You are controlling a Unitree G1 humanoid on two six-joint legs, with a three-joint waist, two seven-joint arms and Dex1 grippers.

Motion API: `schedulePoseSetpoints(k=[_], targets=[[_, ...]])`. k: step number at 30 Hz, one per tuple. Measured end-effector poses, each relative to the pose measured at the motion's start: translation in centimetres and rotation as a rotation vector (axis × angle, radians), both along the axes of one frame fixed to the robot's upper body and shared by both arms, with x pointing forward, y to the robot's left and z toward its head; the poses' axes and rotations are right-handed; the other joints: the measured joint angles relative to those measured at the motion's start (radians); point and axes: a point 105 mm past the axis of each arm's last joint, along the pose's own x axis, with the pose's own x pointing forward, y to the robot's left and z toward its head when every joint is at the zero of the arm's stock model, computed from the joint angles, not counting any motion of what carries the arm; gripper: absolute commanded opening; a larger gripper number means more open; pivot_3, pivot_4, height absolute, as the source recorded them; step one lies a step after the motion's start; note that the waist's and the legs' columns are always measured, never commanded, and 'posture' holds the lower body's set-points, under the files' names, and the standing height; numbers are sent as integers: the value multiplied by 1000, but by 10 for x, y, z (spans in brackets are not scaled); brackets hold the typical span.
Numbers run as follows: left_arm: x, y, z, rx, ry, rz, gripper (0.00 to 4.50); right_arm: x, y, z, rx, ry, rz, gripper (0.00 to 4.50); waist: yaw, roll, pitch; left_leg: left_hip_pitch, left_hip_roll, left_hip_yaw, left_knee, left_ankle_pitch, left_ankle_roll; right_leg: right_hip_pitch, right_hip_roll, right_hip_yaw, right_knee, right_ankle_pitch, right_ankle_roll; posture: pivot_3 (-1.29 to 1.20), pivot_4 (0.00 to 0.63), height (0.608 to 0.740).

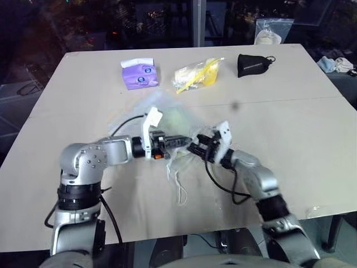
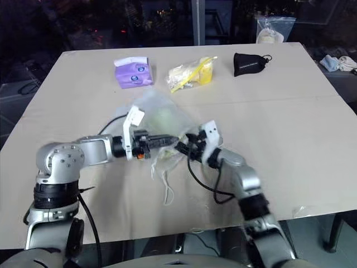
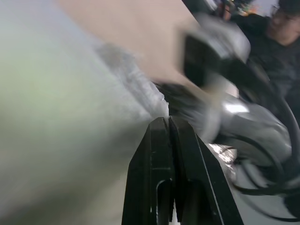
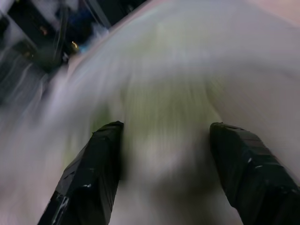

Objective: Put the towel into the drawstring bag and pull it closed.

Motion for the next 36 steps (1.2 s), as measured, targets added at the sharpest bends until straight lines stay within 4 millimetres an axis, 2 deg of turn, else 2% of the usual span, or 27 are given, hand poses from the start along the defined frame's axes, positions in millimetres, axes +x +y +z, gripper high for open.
schedulePoseSetpoints(k=[3,6,11,13,15,16,18,20,22,23,25,30,31,32,36], targets=[[11,6,12,-1,-48,-2,0,-19,-17,6,-134,-82,20,3207,-6,0,0,0,1,0,0,0,0,0,1,0,0,0,0,0,150,740],[12,2,17,12,-86,-46,0,-18,-21,13,-189,-136,-14,3207,-12,0,1,2,2,2,-1,0,0,0,3,1,1,-1,0,0,150,740],[16,8,20,98,-150,-115,0,22,-46,23,-348,-246,-278,3207,-9,-1,1,1,1,4,0,0,0,-1,3,2,1,0,0,0,150,740],[19,9,21,101,-164,-132,0,36,-44,19,-367,-232,-304,3207,-8,-1,1,0,1,5,0,0,0,-2,3,2,0,0,0,0,150,740],[21,7,23,106,-177,-146,0,48,-38,7,-403,-210,-304,3207,-9,-1,2,-1,1,5,0,0,0,-2,3,2,0,0,0,0,150,740],[22,6,24,111,-188,-148,0,55,-36,2,-422,-203,-298,2975,-9,-1,2,-1,1,6,0,0,0,-2,3,3,0,0,0,0,150,740],[26,1,26,111,-213,-162,0,71,-24,6,-429,-240,-272,2344,-11,-1,2,0,1,9,0,0,0,-3,2,4,0,0,0,0,150,740],[28,-4,31,113,-245,-184,0,79,-24,2,-452,-252,-262,1451,-7,-2,1,0,1,9,0,0,0,-2,2,4,0,0,0,0,150,740],[34,0,35,127,-269,-175,0,80,-24,-2,-438,-265,-242,379,-4,-2,1,-1,1,9,0,0,0,-2,2,3,0,0,0,0,150,740],[38,1,38,143,-294,-175,0,80,-23,-3,-431,-276,-238,28,-3,-2,1,-1,1,9,0,0,0,-2,2,3,0,0,0,0,150,740],[43,2,42,157,-331,-178,0,80,-24,-2,-419,-287,-245,28,-3,-2,1,-1,1,9,0,0,0,-2,1,4,0,0,0,0,150,740],[57,6,41,192,-438,-166,0,76,-46,3,-360,-282,-366,28,-1,-2,2,-3,1,9,0,0,0,-4,1,4,1,0,0,0,150,740],[56,8,39,188,-435,-174,568,70,-48,8,-330,-279,-390,0,-3,-2,2,-5,1,9,0,0,0,-7,1,4,1,0,0,0,150,740],[53,11,37,167,-422,-175,843,64,-47,14,-300,-277,-398,0,-7,-2,2,-5,2,10,0,0,0,-8,1,4,2,0,0,0,150,740],[31,19,18,139,-370,-163,2621,42,-47,33,-233,-271,-413,0,-18,-2,2,-11,4,7,-2,0,0,-17,2,9,4,0,0,0,150,740]])
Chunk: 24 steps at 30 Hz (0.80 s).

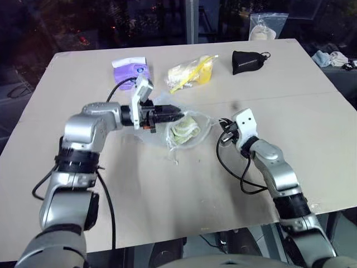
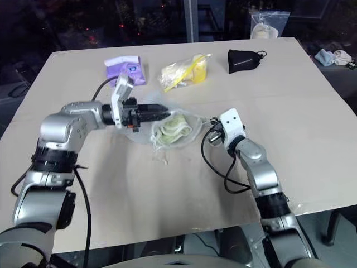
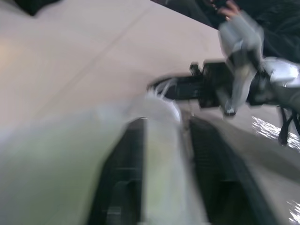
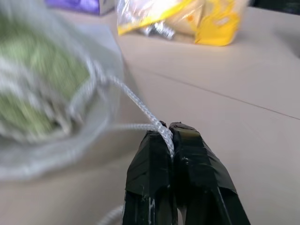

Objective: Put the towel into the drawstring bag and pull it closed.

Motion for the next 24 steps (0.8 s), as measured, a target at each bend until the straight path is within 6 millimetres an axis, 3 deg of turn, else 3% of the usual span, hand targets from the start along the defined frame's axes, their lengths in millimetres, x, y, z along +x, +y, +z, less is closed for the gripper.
schedulePoseSetpoints(k=[2,5,9,12,18,20,21,24], targets=[[-25,19,-15,1,81,35,3605,-11,6,8,17,4,17,0,-11,0,0,-2,1,0,0,0,0,-3,0,1,1,0,0,0,150,740],[-56,50,-18,18,167,92,3605,-15,5,8,17,28,16,0,-7,-1,0,-3,1,-3,0,0,0,-3,0,-1,0,0,0,0,150,740],[-78,65,-22,70,169,124,3605,-16,3,4,-5,54,23,0,14,1,1,0,0,-4,1,0,0,2,-2,-1,-2,0,0,0,150,740],[-89,57,-43,125,152,107,3605,-16,2,3,-7,58,23,0,22,0,1,1,-1,-4,3,0,0,4,-2,-1,-3,0,0,0,150,740],[-78,9,-83,175,-2,111,3605,-16,-1,0,-17,77,16,0,36,0,0,1,-3,-3,4,0,0,4,-1,-1,-1,0,-1,0,150,740],[-71,3,-88,164,-31,143,3097,-16,-4,-1,-23,79,10,0,35,0,0,1,-3,-3,3,0,0,4,-1,-2,-1,0,-1,0,150,740],[-69,2,-90,163,-39,153,3082,-16,-4,-1,-24,80,9,0,35,-1,0,1,-3,-3,3,0,0,4,0,-2,-1,0,-1,0,150,740],[-63,2,-92,209,-127,165,1689,-17,-6,0,-26,79,-3,0,31,0,0,1,-2,-3,2,0,0,4,0,-3,-1,0,-1,0,150,740]])
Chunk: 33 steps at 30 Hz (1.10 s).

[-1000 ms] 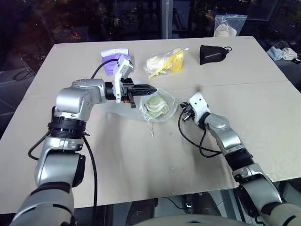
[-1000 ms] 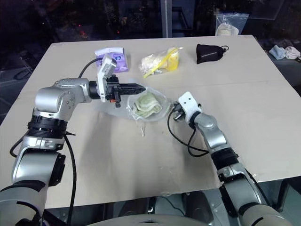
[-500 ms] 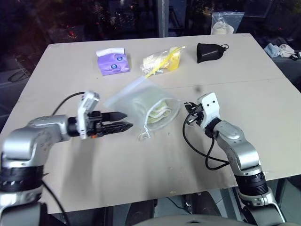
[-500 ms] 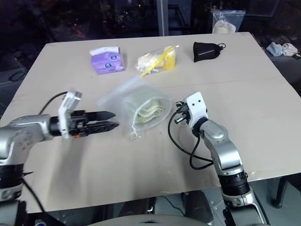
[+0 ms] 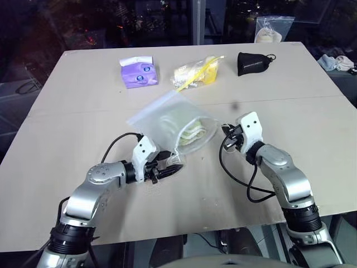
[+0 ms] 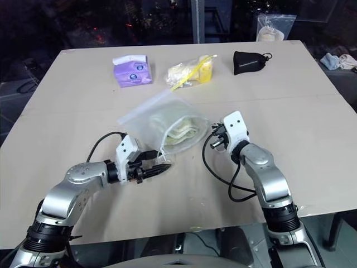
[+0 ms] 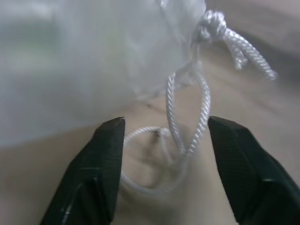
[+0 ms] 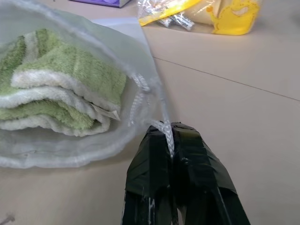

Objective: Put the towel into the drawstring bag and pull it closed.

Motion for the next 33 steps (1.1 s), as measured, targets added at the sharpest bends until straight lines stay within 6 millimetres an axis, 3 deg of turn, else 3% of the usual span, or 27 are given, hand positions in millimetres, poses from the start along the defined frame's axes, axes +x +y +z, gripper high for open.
schedulePoseSetpoints(k=[4,10,12,15,21,23,26,27,29,33], targets=[[4,5,6,-13,-90,14,55,1,-7,2,4,-8,-27,0,2,0,0,-1,0,0,1,0,0,0,-1,0,0,0,0,0,150,740],[9,23,24,-41,-181,82,55,5,-20,8,8,-27,-64,0,3,0,0,0,-1,0,1,0,0,0,-1,0,0,0,0,0,150,740],[13,29,33,-42,-225,119,55,8,-24,19,9,-59,-70,0,2,0,0,0,-1,0,1,0,0,0,-1,0,0,0,0,0,150,740],[38,45,70,-80,-364,240,55,15,-35,53,18,-163,-81,0,9,0,1,-2,-1,-1,3,0,0,1,-1,-5,0,0,0,0,150,740],[91,84,199,-217,-722,523,55,10,-51,156,-23,-446,-46,0,7,-1,1,-2,-2,-3,4,0,0,3,-1,-8,0,1,0,0,150,740],[103,102,228,-261,-774,644,55,8,-66,193,-23,-535,-115,0,1,-1,1,-1,-3,-1,2,0,0,3,-2,-7,0,1,0,0,150,740],[123,131,232,-354,-705,846,55,13,-94,213,-16,-575,-279,0,0,-1,0,-2,-2,-2,0,0,0,1,-2,-7,0,1,0,0,150,740],[132,152,224,-403,-639,971,55,18,-115,212,-32,-564,-384,0,1,-1,0,-4,-2,-2,0,0,0,-1,-2,-7,0,1,0,0,150,740],[137,171,212,-446,-573,1067,55,21,-142,204,-54,-529,-487,0,2,-2,0,-7,-2,-1,0,0,0,-2,-3,-7,0,1,0,0,150,740],[146,164,202,-481,-522,1023,55,21,-156,188,-99,-489,-506,0,3,-2,0,-9,-3,1,1,3,-4,-3,-3,-7,0,1,1,0,150,740]])
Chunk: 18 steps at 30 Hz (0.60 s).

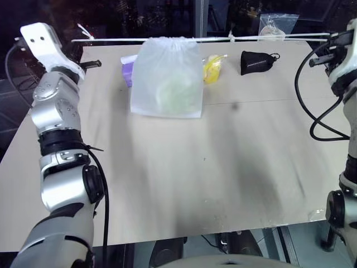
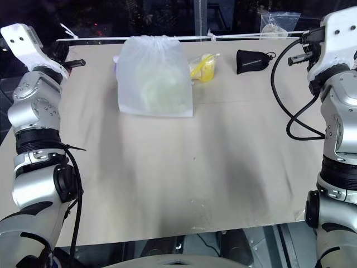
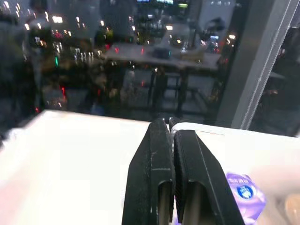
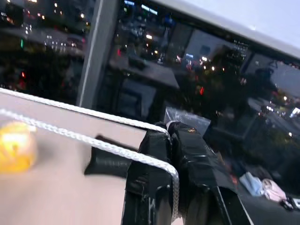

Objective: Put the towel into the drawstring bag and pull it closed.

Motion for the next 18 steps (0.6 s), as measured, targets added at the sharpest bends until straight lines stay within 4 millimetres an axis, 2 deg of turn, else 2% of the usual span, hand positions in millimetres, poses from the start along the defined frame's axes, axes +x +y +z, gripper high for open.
schedulePoseSetpoints(k=[2,4,7,8,10,12,13,15,16,17,18], targets=[[-6,-13,-2,9,-18,-122,55,-8,-4,-3,8,9,38,0,0,0,0,0,0,1,0,0,0,0,0,1,0,0,0,0,150,740],[-19,-32,-20,56,13,-280,55,-21,5,-12,9,34,141,0,-3,1,-1,2,2,3,-1,0,0,1,0,3,0,0,1,0,150,740],[-40,-79,-86,147,207,-556,55,-42,47,-51,-23,173,388,0,-10,1,0,3,4,5,-1,-2,3,0,1,5,0,0,1,0,150,740],[-52,-99,-112,193,280,-648,55,-50,64,-70,-32,241,471,0,-11,0,0,3,4,5,0,-3,5,0,1,5,0,0,0,0,150,740],[-67,-120,-144,252,361,-741,55,-59,82,-102,-42,354,553,0,-10,0,0,4,4,5,1,-3,5,1,1,5,1,0,0,0,150,740],[-80,-129,-165,277,423,-798,55,-65,94,-132,-42,463,595,0,-6,0,0,7,4,7,2,-2,5,2,2,7,1,0,-2,0,150,740],[-87,-128,-172,281,444,-826,574,-69,98,-146,-39,510,620,626,-6,0,0,9,4,8,2,-2,5,3,3,7,1,1,-2,0,150,740],[-98,-125,-178,298,475,-865,1275,-77,101,-165,-45,575,650,1368,-4,0,0,15,5,9,2,-2,5,9,4,7,1,0,-3,0,150,740],[-106,-122,-179,317,489,-892,1836,-85,97,-179,-74,629,663,1991,-2,0,0,20,5,9,2,-2,5,13,4,8,0,-2,-5,0,150,740],[-114,-117,-181,334,506,-914,2245,-92,89,-195,-94,695,659,2409,0,0,0,21,6,9,2,-2,5,16,4,7,-1,-4,-4,0,150,740],[-119,-115,-182,345,516,-921,2604,-94,85,-201,-96,715,655,2815,0,0,0,21,6,10,2,-2,5,16,4,8,-1,-4,-4,0,150,740]])
